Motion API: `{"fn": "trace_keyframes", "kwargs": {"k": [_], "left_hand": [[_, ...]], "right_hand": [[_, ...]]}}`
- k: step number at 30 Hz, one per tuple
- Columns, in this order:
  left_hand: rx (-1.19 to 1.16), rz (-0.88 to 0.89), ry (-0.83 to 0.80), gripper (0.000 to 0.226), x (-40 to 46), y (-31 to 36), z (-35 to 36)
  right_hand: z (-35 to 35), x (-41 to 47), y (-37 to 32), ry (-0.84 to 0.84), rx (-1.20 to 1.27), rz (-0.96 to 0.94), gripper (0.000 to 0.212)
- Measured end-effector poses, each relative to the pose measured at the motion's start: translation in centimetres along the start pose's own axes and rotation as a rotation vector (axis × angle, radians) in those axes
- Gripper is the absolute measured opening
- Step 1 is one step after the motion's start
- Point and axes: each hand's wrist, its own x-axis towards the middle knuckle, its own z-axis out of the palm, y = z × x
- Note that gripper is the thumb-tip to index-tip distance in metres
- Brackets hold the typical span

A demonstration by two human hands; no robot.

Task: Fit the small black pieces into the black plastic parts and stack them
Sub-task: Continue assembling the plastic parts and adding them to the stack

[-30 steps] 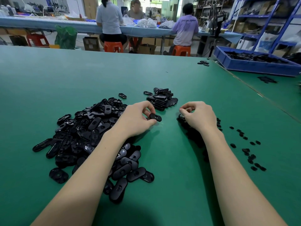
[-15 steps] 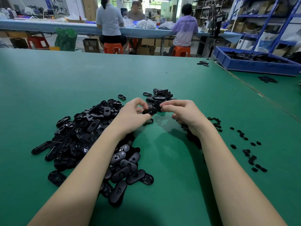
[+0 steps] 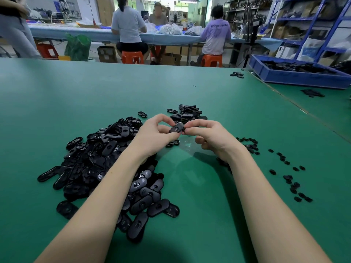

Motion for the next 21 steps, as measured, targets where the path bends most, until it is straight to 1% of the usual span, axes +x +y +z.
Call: {"fn": "trace_keyframes", "kwargs": {"k": [2,5,9,11,14,16,19,21], "left_hand": [[-0.027,-0.013,-0.025,0.017,0.06,0.17,0.0],[-0.145,-0.04,-0.046,0.005,0.06,0.3,-0.09],[-0.031,-0.039,-0.02,0.01,0.17,0.07,-0.55],[-0.043,-0.035,-0.039,0.011,0.16,0.11,-0.6],[-0.066,-0.01,-0.047,0.025,-0.01,0.16,-0.36],[-0.033,0.024,-0.03,0.031,-0.05,0.14,-0.23],[0.05,0.085,0.018,0.027,-0.03,0.0,-0.11],[0.072,0.084,0.033,0.025,-0.12,-0.13,-0.01]], "right_hand": [[0.17,0.02,0.0,0.009,-0.014,0.007,0.013],[0.33,0.03,0.0,0.019,-0.047,0.013,0.013],[0.4,0.03,-0.11,0.002,-0.056,0.005,0.01],[0.43,0.11,-0.05,-0.003,-0.073,-0.004,0.008],[0.56,0.14,0.03,-0.002,-0.097,-0.013,0.008],[0.6,0.12,-0.02,-0.004,-0.11,-0.01,0.009],[0.64,0.0,-0.17,0.005,-0.153,0.0,0.008],[0.71,0.02,-0.2,0.022,-0.159,0.007,0.008]]}}
